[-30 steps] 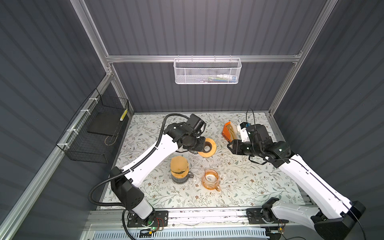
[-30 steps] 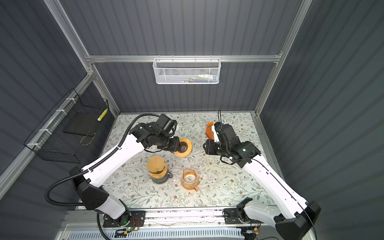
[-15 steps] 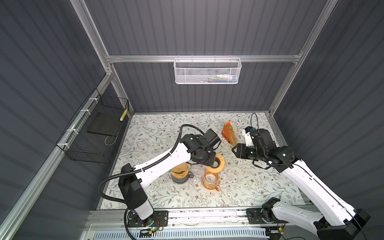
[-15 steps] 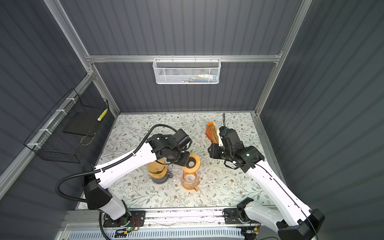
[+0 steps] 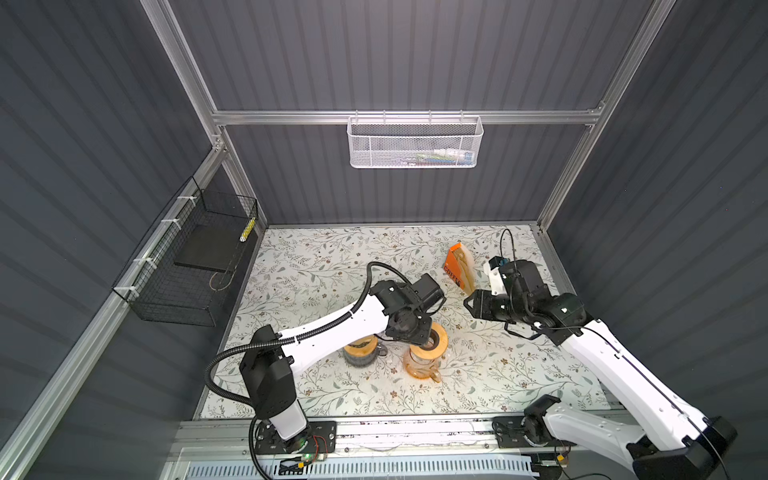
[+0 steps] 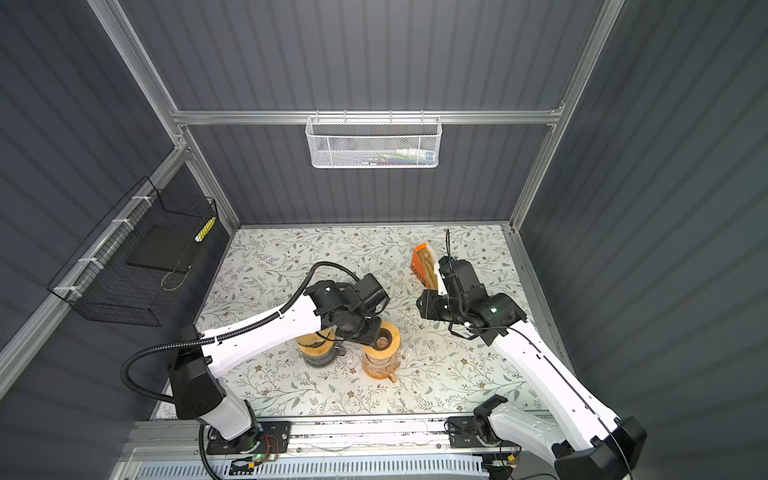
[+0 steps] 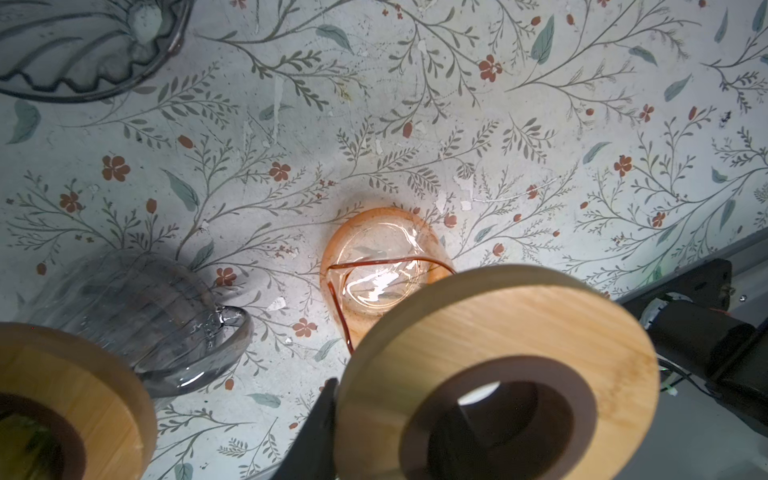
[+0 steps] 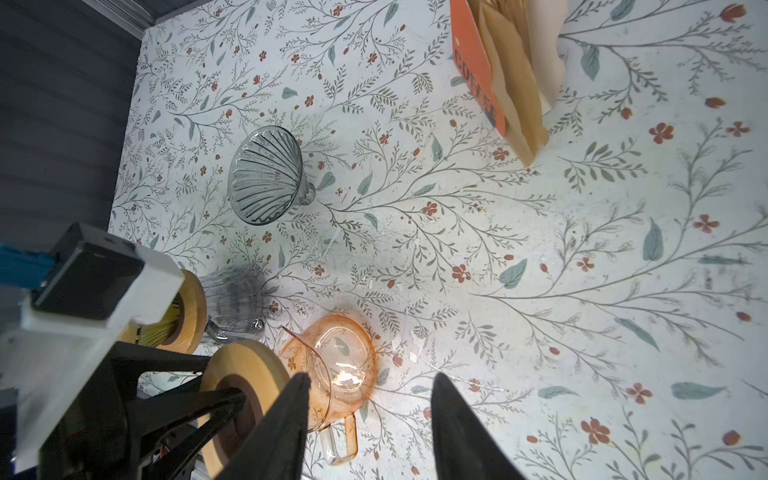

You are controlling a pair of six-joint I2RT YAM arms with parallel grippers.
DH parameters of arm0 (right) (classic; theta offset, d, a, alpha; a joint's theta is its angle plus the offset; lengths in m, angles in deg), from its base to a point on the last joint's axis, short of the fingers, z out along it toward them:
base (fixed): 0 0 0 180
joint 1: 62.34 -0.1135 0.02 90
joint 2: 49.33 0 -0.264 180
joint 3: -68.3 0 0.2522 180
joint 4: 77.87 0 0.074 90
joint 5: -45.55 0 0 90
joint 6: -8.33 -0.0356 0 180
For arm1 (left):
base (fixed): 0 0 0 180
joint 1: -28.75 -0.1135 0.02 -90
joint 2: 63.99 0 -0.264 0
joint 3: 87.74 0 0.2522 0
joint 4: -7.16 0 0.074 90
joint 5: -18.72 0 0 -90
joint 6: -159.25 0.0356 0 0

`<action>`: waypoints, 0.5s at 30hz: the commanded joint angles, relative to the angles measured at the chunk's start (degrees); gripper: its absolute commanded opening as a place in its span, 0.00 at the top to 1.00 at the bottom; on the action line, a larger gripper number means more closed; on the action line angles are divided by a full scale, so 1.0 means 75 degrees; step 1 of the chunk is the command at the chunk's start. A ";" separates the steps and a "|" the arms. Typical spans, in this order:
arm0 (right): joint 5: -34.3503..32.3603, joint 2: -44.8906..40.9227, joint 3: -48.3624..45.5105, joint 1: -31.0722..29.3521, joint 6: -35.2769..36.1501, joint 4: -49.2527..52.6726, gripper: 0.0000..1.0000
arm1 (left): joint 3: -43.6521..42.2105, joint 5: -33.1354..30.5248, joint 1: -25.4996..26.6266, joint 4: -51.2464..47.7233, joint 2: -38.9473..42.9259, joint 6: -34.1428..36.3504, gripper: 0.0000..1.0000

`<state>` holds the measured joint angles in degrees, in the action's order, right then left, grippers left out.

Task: Place the coffee filter in the dripper
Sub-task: 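Lift the wooden ring with the left gripper and carry it over the pitcher, then lower the wooden ring onto the pitcher mouth with the left gripper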

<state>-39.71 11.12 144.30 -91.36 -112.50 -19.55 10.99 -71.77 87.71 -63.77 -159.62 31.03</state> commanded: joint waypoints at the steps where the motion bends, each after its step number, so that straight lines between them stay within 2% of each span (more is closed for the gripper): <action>1: 0.0101 -0.0032 -0.0071 0.0048 0.0020 -0.0065 0.51 | -0.0165 -0.0041 0.0049 0.0173 -0.0157 -0.0160 1.00; 15: 0.0298 0.0015 -0.0224 0.0060 -0.0038 -0.0248 0.51 | -0.0434 -0.0089 0.0119 0.0288 -0.0341 -0.0321 1.00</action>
<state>-38.16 11.19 143.36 -91.12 -112.54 -20.84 7.93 -71.79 88.00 -61.40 -161.33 29.52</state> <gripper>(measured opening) 0.490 0.341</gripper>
